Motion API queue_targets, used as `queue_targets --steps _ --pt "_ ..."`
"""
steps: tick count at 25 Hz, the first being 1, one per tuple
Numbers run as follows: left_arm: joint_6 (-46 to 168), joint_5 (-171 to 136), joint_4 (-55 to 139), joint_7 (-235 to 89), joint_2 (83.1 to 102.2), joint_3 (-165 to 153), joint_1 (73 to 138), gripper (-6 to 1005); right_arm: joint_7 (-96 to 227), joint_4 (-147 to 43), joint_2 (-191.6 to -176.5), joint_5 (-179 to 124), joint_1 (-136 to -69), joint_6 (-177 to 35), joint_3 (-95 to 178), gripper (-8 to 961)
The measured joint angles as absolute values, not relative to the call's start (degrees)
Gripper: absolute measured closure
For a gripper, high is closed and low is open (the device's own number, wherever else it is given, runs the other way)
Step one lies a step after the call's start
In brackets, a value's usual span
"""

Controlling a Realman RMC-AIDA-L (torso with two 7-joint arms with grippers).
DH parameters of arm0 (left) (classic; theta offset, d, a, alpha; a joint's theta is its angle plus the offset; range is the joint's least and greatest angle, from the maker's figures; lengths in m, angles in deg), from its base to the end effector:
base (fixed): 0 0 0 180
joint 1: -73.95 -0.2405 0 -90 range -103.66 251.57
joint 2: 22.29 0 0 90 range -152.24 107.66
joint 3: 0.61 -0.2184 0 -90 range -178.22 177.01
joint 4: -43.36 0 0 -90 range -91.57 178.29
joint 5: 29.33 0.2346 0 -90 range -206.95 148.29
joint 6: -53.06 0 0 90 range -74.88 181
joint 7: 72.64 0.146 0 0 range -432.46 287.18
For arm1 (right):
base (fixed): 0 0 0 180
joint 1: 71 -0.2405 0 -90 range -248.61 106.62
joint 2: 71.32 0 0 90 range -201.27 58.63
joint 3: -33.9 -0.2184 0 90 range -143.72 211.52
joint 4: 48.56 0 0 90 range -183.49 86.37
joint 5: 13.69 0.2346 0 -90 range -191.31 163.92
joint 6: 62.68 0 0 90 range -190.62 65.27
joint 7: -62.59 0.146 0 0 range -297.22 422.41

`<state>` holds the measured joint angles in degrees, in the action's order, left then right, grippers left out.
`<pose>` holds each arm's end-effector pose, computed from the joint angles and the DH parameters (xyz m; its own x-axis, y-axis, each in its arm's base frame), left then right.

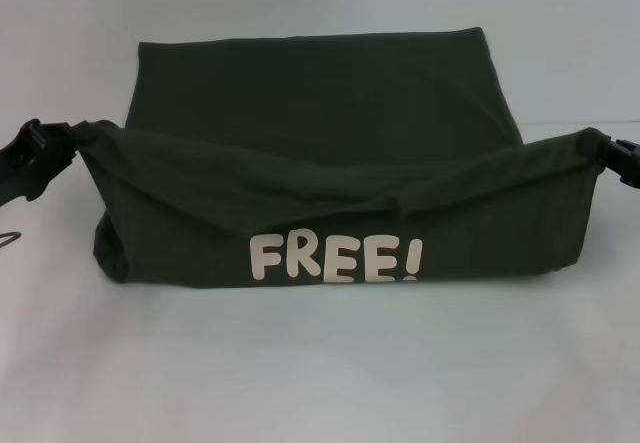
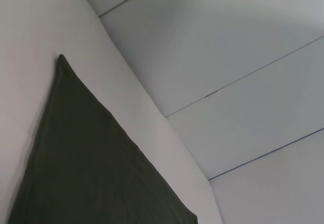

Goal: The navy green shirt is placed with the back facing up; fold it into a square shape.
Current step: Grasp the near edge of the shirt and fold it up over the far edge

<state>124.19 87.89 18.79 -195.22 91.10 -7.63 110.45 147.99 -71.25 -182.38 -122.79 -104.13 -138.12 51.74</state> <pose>-0.3069 0.3878 0.0822 -0.1782 0.5633 0.8068 0.9535 -0.1037 0.2829 0.3058 0.3741 0.0826 0.4502 -0.4033 -0.7966 -0.8386 -0.4974 -0.2221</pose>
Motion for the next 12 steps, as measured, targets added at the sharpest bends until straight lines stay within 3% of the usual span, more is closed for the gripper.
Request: queue_targets --steps 12 --pt "120.9 86.19 19.08 -192.85 91.83 -8.06 112.74 970 147.34 -70.07 -184.99 -117.54 -105.7 -128.42 51.73 903"
